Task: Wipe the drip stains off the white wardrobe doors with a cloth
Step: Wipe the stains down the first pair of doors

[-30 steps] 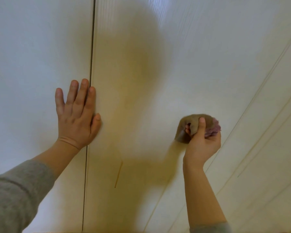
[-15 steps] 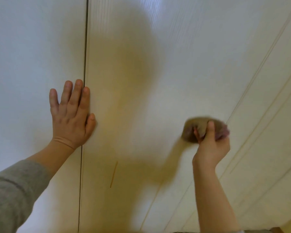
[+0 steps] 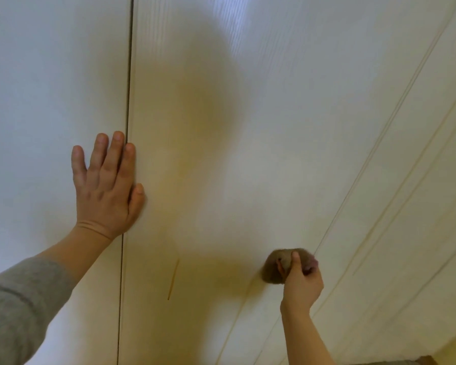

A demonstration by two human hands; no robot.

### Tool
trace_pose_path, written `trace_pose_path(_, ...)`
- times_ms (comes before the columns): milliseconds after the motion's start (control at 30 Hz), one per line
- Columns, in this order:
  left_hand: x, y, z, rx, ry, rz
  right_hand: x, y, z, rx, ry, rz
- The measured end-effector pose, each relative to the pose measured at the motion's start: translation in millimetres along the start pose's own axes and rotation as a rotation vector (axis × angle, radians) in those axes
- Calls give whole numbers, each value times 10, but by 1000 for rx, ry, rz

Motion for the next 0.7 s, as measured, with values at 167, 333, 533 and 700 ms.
trace_pose_path(167, -2, 14, -2, 1, -6, -17, -347, -218, 1279, -155, 378, -3)
trace_pose_path(333, -2, 19, -12, 11, -2, -12, -693, -319, 1482, -176, 374, -14)
trace_pose_path(533, -17, 6, -2, -3, 2, 1, -370, -26, 399, -13, 148, -51)
trace_pose_path(700, -37, 33, -20, -2, 31, 42, -162, 136, -83, -96, -87, 70)
Point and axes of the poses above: each hand's wrist, its own x-axis away from the middle knuckle, its own y-axis out of the back of the hand, z = x × y, the point moved 8 cm from there along -x, towards the middle knuckle, and after that the axes turned 8 degrees about y, right-handed, at the moved point
